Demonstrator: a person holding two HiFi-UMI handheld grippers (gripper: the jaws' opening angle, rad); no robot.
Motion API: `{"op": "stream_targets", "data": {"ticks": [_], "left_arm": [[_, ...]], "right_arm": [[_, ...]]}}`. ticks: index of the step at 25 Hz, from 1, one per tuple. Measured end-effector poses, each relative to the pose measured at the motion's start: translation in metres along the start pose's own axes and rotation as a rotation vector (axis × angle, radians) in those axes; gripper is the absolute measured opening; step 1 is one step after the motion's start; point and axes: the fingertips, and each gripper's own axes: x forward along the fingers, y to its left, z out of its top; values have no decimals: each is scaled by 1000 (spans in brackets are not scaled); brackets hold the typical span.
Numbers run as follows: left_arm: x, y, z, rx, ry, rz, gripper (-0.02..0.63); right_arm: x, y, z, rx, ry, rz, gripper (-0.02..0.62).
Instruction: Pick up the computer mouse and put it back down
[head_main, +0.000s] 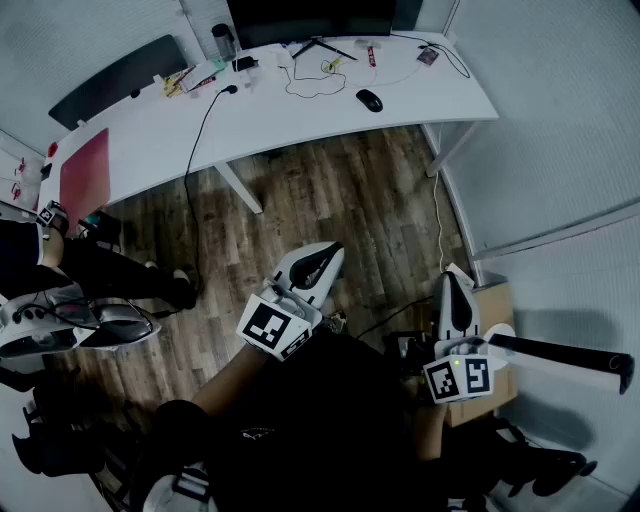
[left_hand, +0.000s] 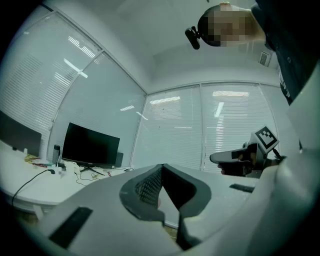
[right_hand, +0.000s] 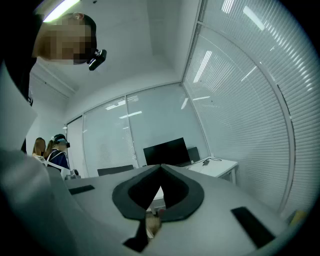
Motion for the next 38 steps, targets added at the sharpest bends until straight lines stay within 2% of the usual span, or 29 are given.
{"op": "stream_targets", "data": {"ticks": [9, 21, 28, 32, 38], "left_arm": [[0, -4, -6, 13, 14, 2, 6], [22, -18, -4, 11, 12, -41, 6], [42, 0, -21, -14, 34, -53, 6], [69, 19, -15, -2, 25, -77, 6], [119, 59, -16, -31, 26, -81, 6]], "right_arm": [[-10, -2, -11, 1, 14, -13, -2], [-15, -20, -4, 1, 13, -51, -2], [9, -37, -17, -5, 46, -72, -2], [37, -51, -12, 22, 28, -99, -2], [92, -66, -10, -1, 69, -95, -2]]}}
